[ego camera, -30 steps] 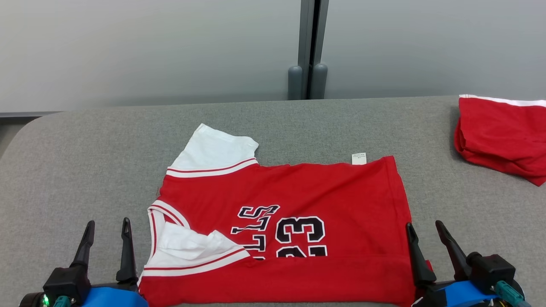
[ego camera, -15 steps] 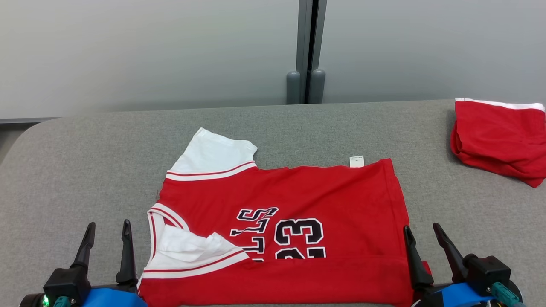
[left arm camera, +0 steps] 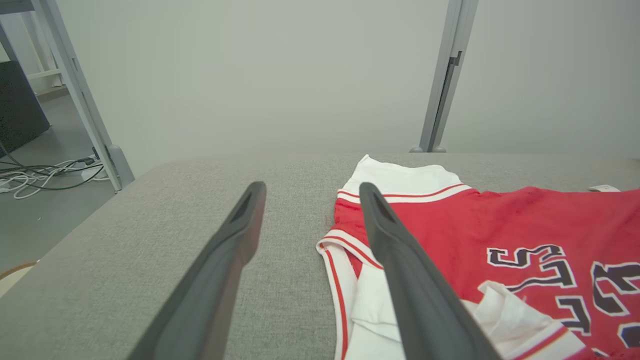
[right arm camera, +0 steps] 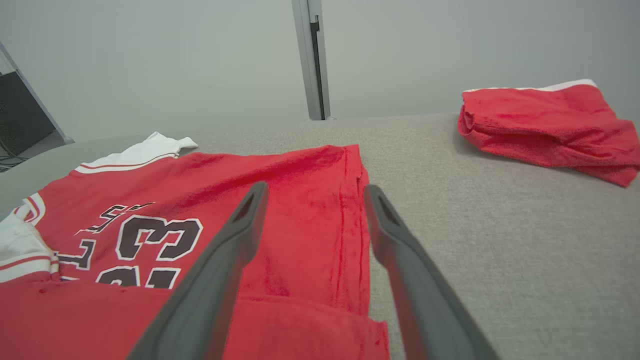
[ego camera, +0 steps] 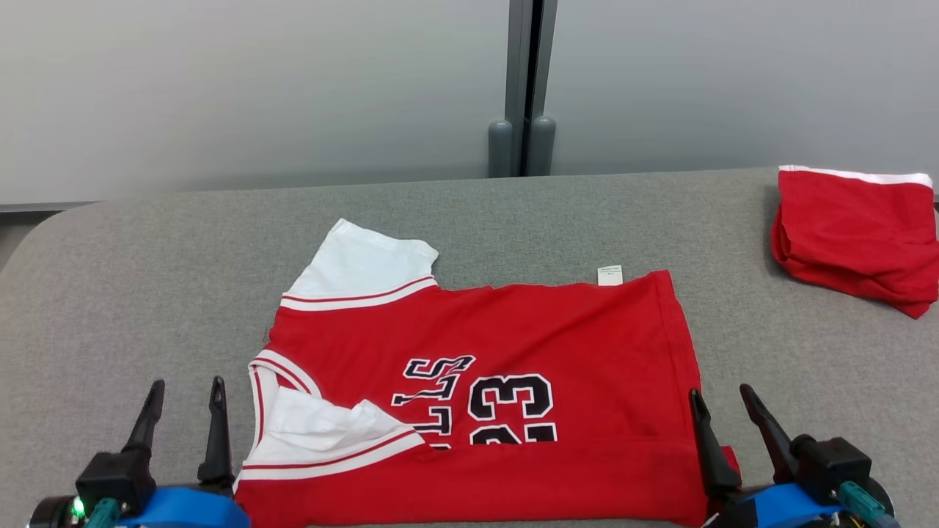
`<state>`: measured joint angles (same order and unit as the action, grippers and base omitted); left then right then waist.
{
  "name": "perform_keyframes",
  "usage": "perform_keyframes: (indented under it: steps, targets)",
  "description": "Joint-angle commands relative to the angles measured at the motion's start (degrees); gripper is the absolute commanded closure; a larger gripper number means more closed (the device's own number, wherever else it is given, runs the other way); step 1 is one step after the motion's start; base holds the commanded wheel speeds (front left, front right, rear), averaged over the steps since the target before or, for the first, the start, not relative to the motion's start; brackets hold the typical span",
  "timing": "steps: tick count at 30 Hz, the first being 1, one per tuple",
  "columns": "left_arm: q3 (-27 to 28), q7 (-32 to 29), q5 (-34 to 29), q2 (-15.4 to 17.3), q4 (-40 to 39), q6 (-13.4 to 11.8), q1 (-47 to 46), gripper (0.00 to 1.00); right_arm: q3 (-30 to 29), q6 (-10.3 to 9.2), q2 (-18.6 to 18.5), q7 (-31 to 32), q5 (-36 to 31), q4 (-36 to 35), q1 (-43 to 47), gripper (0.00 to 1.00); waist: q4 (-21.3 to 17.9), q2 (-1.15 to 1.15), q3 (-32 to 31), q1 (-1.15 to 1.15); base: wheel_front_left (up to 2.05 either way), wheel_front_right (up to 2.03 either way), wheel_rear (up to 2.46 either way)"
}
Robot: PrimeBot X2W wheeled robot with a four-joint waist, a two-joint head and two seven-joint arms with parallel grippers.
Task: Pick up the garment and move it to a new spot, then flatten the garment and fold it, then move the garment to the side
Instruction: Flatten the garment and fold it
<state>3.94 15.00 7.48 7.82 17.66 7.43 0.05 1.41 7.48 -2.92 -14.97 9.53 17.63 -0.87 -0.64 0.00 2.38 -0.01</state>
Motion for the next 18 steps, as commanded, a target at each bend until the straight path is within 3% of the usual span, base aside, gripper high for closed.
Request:
perform_keyframes:
  steps: [1,10,18]
  targets:
    - [-0.4,0.2,0.1,0.9,0.3,0.1,-2.4,0.00,-0.3,0.03,0.0,-0.3,-0.9,0.1,-1.4,0.00,-0.1,0.00,0.4,0.01,0.00,0.00,0.00]
    - [-6.9,0.2,3.2,9.0,4.9,0.1,-18.9,0.00,2.0,0.03,-2.5,0.5,-2.9,3.8,-14.1,0.00,-2.7,0.00,5.7,0.01,0.00,0.00,0.00]
    - [-20.9,-4.6,10.1,17.7,14.0,0.1,-38.9,0.00,6.3,0.03,-4.0,6.4,-2.1,11.2,-29.6,0.00,-6.3,0.00,13.4,0.01,0.00,0.00,0.00]
